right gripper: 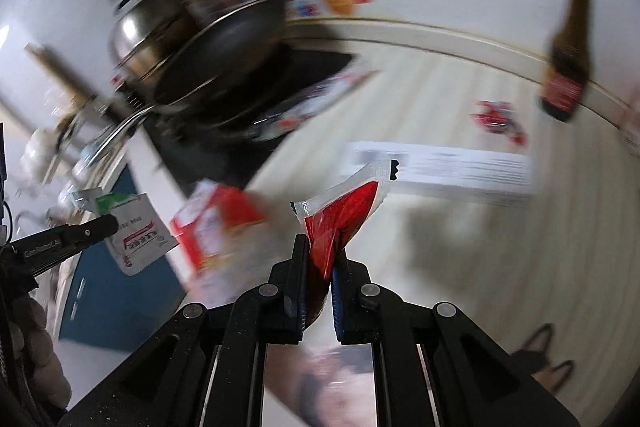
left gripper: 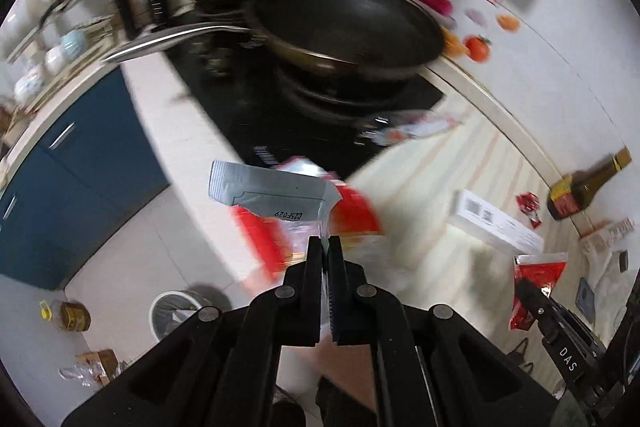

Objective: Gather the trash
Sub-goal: 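Carry the red packet and white sachet down over the grey bin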

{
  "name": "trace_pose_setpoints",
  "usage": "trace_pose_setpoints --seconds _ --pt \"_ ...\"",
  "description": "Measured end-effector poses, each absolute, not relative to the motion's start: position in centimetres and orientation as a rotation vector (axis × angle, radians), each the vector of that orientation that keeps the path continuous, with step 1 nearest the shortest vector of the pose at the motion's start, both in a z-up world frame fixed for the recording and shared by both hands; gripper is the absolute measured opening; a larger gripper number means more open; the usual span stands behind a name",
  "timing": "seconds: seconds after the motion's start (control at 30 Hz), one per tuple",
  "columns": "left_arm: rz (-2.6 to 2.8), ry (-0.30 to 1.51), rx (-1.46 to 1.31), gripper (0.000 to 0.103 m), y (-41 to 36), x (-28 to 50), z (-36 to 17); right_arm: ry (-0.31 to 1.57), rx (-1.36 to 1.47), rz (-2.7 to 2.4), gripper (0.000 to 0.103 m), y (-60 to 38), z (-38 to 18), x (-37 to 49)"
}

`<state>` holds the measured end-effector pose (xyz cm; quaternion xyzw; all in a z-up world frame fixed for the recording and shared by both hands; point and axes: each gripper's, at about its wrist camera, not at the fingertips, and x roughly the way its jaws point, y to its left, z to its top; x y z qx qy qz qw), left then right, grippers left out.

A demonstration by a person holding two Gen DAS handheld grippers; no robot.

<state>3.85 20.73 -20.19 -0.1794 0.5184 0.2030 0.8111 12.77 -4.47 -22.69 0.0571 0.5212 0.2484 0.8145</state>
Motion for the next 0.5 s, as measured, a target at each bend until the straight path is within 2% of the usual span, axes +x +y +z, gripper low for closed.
trace_pose_setpoints --seconds 0.23,0.37,0.5 --pt "0.585 1.098 -0.494 0.0 28.6 -5.8 -21.6 1.157 0.024 0.764 0.01 7.1 -23.7 6.7" --pt "0.7 1.144 -0.596 0.0 33.7 -12.9 -25.6 1.207 -0.052 0.886 0.01 13.9 -26.5 1.8" --pt "0.809 1.192 -0.722 0.0 38.4 -20.3 -32.3 1.252 -0.184 0.981 0.01 21.5 -32.8 -4.4"
